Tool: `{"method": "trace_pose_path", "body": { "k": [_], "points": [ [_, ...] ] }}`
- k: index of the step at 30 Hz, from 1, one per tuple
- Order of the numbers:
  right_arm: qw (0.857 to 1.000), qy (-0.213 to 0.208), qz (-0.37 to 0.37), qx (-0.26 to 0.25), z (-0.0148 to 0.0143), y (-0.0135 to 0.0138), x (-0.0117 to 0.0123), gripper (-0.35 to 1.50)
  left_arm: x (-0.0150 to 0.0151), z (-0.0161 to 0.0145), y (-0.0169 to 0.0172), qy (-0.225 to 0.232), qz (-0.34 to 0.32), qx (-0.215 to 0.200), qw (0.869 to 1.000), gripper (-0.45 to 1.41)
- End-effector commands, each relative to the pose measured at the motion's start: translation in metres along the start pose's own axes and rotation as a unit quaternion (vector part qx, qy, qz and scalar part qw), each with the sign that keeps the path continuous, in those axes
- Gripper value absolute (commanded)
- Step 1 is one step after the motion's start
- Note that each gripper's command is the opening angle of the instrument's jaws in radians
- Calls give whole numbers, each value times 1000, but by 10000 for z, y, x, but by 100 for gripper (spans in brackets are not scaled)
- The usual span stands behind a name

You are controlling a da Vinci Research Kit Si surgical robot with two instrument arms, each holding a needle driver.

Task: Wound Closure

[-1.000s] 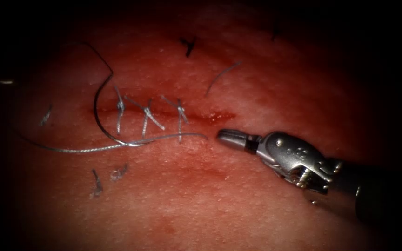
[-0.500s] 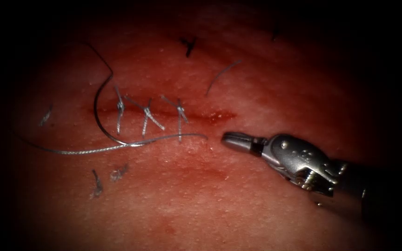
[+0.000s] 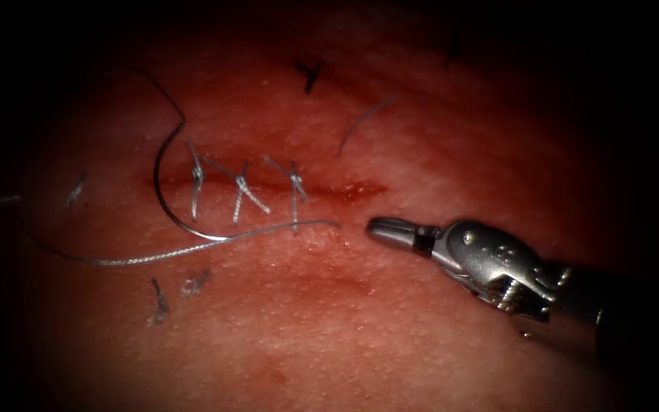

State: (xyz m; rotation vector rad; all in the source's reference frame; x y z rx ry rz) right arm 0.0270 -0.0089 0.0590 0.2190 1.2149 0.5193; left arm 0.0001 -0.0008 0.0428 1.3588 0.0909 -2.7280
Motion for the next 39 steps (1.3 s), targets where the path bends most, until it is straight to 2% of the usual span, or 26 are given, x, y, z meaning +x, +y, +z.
{"method": "trace_pose_path", "body": {
  "k": [1,2,4,10,13,16,20,22,23,25,27,30,34,35,39],
  "points": [
    [1000,2,-1,1,10,2,0,-35,-2,11,-6,-4,13,6,1000,17],
    [1000,2,-1,1,10,2,0,-35,-3,15,-7,-7,22,9,1000,7],
    [1000,2,-1,1,10,1,0,-35,-4,20,-11,-18,33,17,999,-45],
    [1000,1,-1,-1,10,0,-1,-35,-4,21,-19,-33,45,23,998,-45],
    [1000,3,-1,-1,8,0,-1,-35,0,17,-20,-56,42,33,997,-45],
    [1000,3,-1,2,4,-2,1,-35,10,14,-15,-62,37,35,997,-45],
    [1000,1,1,11,-7,-9,8,-32,42,12,-10,-66,23,41,997,-45],
    [1000,1,1,16,-15,-12,14,-11,60,13,-11,-54,21,49,997,-45],
    [1000,1,-9,16,-19,-14,19,-8,73,13,-12,-49,20,57,997,-45],
    [1000,-4,-18,11,-29,-18,31,32,90,14,-15,-42,17,65,997,-45],
    [999,-1,-41,8,-36,-25,45,83,108,18,-19,-35,14,75,996,-45],
    [997,-1,-82,5,-42,-38,67,125,127,29,-22,-34,13,79,996,-45],
    [989,-4,-147,-3,-45,-64,100,128,140,53,-25,-41,16,88,995,-45],
    [985,-6,-170,-7,-44,-76,116,130,145,65,-25,-38,18,89,995,-45],
    [974,-16,-227,-23,-34,-97,145,126,153,84,-27,-41,16,96,994,-45]
  ]
}}
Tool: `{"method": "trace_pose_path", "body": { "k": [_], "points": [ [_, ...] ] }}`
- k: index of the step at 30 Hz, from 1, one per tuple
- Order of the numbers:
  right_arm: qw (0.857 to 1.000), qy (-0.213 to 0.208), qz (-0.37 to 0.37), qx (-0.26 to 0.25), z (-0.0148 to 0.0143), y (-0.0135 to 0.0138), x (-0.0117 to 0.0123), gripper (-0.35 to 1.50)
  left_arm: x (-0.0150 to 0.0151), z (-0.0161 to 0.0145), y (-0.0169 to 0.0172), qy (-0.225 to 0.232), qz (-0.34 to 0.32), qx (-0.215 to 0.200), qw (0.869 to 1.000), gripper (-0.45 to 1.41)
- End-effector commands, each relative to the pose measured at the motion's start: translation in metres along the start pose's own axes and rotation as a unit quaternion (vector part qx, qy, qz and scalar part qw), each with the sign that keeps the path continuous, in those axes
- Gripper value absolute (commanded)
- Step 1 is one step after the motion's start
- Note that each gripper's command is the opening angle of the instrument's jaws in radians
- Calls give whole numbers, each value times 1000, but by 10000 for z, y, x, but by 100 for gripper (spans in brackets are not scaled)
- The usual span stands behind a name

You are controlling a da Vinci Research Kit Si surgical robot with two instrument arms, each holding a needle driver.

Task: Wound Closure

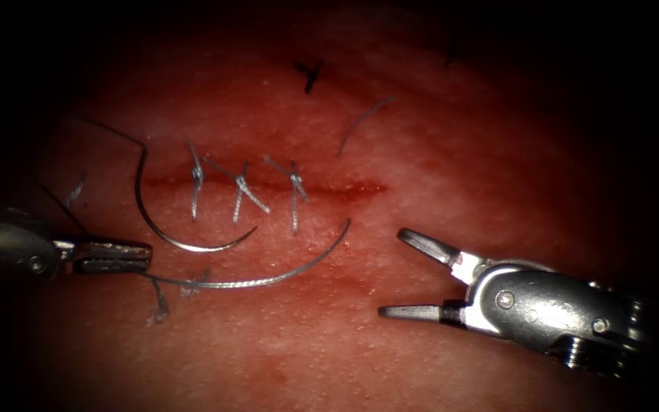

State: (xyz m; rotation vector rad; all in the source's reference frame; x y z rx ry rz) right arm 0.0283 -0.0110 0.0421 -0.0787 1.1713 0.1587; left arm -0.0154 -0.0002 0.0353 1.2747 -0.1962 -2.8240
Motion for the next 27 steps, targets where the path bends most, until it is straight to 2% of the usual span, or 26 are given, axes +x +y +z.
{"method": "trace_pose_path", "body": {
  "k": [1,6,11,18,20,27],
  "points": [
    [1000,-7,-23,-2,19,0,18,126,3,11,-3,-1,0,3,1000,-45],
    [995,-59,-81,0,43,-8,35,125,15,26,-1,5,-3,4,1000,-45],
    [990,-77,-115,-11,51,-7,38,121,16,27,-1,5,-3,4,1000,-45],
    [984,-96,-149,2,62,-8,40,111,19,28,0,4,-4,5,1000,-45],
    [983,-105,-149,-2,56,-8,39,104,18,27,-1,5,-4,4,1000,-45],
    [982,-119,-146,-11,19,-10,27,103,10,17,-10,10,-4,5,1000,-45]
  ]
}}
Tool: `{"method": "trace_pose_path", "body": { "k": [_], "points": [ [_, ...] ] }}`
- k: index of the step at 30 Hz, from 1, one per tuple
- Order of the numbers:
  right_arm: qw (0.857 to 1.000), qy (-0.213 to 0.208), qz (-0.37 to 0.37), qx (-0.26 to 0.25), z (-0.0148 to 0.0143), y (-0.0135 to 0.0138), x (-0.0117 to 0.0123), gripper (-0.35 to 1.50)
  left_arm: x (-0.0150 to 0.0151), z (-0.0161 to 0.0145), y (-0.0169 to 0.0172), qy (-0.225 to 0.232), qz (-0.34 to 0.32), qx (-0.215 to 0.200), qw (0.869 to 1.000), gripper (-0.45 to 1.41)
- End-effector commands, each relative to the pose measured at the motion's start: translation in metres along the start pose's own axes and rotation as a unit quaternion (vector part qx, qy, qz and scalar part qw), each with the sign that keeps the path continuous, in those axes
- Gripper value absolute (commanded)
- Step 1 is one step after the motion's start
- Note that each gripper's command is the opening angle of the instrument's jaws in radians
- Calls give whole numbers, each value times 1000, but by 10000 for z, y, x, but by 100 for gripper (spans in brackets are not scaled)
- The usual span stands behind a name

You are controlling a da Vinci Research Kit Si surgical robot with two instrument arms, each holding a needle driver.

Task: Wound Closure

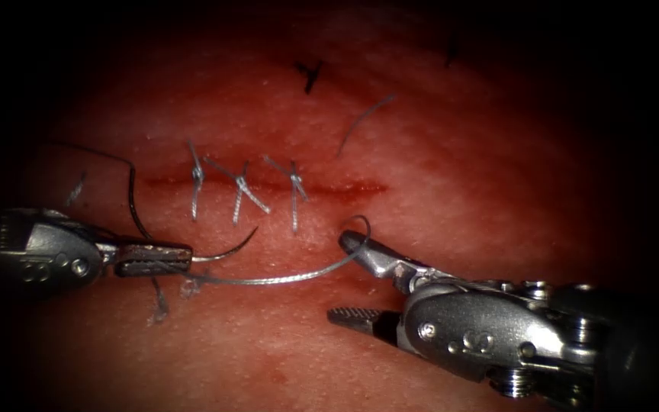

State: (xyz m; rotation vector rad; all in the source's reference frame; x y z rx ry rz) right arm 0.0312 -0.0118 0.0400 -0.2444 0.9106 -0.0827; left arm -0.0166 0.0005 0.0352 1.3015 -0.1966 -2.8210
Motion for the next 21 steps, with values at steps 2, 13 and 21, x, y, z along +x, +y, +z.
{"method": "trace_pose_path", "body": {
  "k": [2,13,21],
  "points": [
    [1000,-9,3,-1,-6,2,-7,101,-1,5,-5,4,0,6,1000,-45],
    [1000,9,21,-6,-7,25,17,98,5,18,2,-4,1,13,1000,-45],
    [1000,14,13,-10,7,30,38,103,4,21,0,-4,0,14,1000,-45]
  ]
}}
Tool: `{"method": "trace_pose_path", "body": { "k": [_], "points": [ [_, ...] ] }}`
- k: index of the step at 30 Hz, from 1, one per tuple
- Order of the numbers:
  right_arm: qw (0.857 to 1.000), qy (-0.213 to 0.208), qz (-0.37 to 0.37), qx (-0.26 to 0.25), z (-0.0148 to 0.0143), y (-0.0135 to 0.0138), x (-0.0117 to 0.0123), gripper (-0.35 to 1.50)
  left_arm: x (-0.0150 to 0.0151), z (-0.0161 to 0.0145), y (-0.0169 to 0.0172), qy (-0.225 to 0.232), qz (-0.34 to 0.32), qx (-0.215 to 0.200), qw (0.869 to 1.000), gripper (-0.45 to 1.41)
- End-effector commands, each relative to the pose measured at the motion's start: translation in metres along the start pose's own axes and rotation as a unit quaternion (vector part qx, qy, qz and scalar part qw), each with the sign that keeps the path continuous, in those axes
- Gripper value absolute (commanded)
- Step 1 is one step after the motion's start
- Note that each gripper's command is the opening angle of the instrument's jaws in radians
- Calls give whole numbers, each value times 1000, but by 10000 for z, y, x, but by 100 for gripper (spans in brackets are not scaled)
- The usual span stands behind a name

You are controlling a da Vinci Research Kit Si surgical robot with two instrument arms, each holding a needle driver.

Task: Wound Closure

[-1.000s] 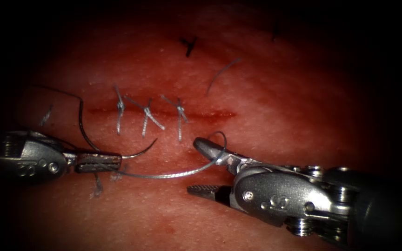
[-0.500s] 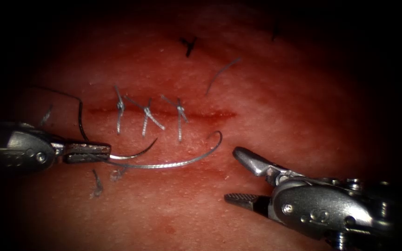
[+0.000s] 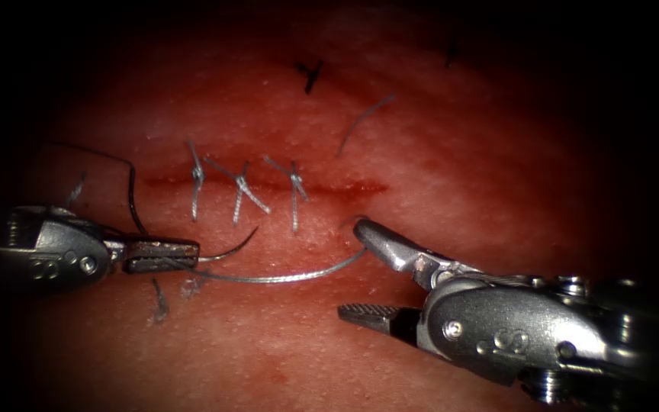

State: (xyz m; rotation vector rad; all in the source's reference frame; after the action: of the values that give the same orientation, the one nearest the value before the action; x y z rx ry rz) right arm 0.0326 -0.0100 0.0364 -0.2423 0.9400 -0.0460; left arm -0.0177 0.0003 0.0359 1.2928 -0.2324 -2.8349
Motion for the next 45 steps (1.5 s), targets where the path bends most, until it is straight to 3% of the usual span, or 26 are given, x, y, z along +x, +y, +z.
{"method": "trace_pose_path", "body": {
  "k": [1,3,5,6,7,8,10,11,12,13,14,16,23,25,29,34,35,36,39,45],
  "points": [
    [1000,0,-10,-4,21,4,5,103,2,9,-2,0,0,2,1000,-45],
    [1000,-1,-18,-5,30,4,5,103,5,10,-1,-1,0,2,1000,-45],
    [999,-3,-30,-8,37,2,5,84,6,12,0,-1,0,4,1000,-45],
    [999,0,-34,-8,39,0,5,51,6,12,0,-1,0,5,1000,-45],
    [999,7,-45,-5,39,-3,5,-16,6,12,0,-1,0,5,1000,-45],
    [999,9,-52,2,38,-4,6,-35,6,12,0,-1,0,3,1000,-45],
    [999,8,-53,9,34,-3,6,-35,5,11,0,-1,0,3,1000,-45],
    [999,9,-53,10,31,-3,6,-35,5,11,0,-1,0,3,1000,-30],
    [998,10,-53,10,27,-2,6,-35,4,10,0,0,-2,2,1000,5],
    [999,12,-51,4,19,0,5,-35,2,8,0,1,-20,1,1000,56],
    [999,12,-51,4,19,0,5,-35,2,8,0,1,-20,1,1000,56],
    [999,14,-51,3,13,3,3,-35,1,6,0,-3,-40,3,999,85],
    [999,11,-48,-3,2,10,-5,-35,-3,-3,4,-11,-86,21,996,101],
    [999,12,-48,-6,2,10,-4,-35,-6,-6,4,-17,-88,28,996,95],
    [999,12,-47,-7,4,10,-4,-35,-16,-17,13,-53,-83,49,994,36],
    [999,11,-47,-8,6,11,-5,-35,-24,-31,19,-60,-78,51,994,7],
    [999,11,-47,-8,7,11,-5,-35,-24,-34,21,-60,-78,51,994,-10],
    [999,11,-47,-8,7,11,-5,-35,-24,-34,21,-60,-78,51,994,-10],
    [999,11,-47,-9,8,11,-5,-35,-23,-36,24,-63,-77,49,994,-41],
    [999,12,-48,-9,7,8,-5,-35,-17,-35,25,-60,-71,34,995,-45]
  ]
}}
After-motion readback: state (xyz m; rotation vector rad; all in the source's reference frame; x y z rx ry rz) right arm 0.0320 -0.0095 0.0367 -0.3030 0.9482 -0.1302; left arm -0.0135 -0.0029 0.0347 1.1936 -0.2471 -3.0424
